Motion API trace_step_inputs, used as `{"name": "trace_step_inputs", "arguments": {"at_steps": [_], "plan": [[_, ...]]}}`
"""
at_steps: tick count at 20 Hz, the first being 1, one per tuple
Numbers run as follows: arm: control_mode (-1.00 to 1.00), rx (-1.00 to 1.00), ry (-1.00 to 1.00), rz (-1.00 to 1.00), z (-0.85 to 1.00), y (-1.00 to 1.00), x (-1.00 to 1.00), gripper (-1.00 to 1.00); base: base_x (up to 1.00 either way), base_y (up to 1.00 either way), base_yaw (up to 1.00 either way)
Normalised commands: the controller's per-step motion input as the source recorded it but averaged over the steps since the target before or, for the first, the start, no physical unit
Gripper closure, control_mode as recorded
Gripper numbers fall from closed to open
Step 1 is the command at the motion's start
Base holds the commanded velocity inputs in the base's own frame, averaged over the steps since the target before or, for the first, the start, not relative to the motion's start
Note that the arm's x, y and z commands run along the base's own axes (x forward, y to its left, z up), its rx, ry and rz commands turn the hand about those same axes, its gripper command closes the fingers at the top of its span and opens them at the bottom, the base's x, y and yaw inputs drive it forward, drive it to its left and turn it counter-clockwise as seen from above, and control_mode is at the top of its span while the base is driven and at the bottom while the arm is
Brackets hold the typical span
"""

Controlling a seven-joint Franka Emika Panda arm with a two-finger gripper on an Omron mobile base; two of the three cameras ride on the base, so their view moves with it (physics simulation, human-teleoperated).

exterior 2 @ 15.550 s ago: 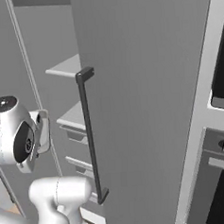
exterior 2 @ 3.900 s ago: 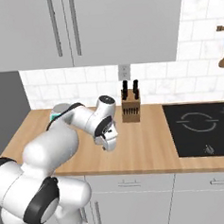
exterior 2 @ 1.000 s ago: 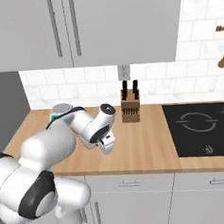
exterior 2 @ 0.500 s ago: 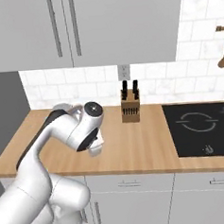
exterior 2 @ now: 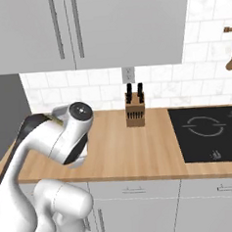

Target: Take the meat container that has the fish and place it on the second highest rack of the freezer. Then take the vegetable container that has the onion and cucumber and place it on the highest rack of the freezer.

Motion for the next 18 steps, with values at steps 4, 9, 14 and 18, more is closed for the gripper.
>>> {"name": "trace_step_inputs", "arguments": {"at_steps": [4,9,14,18], "plan": [[-1.00,0.04,0.24,-0.16,0.65,0.09,-0.43,1.00,0.00,0.00,0.00],[-1.00,0.02,0.16,-0.14,0.29,0.05,-0.44,1.00,0.00,0.00,0.00],[-1.00,0.00,0.03,-0.05,-0.02,0.00,-0.42,1.00,0.00,0.00,0.00],[-1.00,0.00,0.02,0.00,-0.10,0.04,-0.33,1.00,0.00,0.00,0.00]]}}
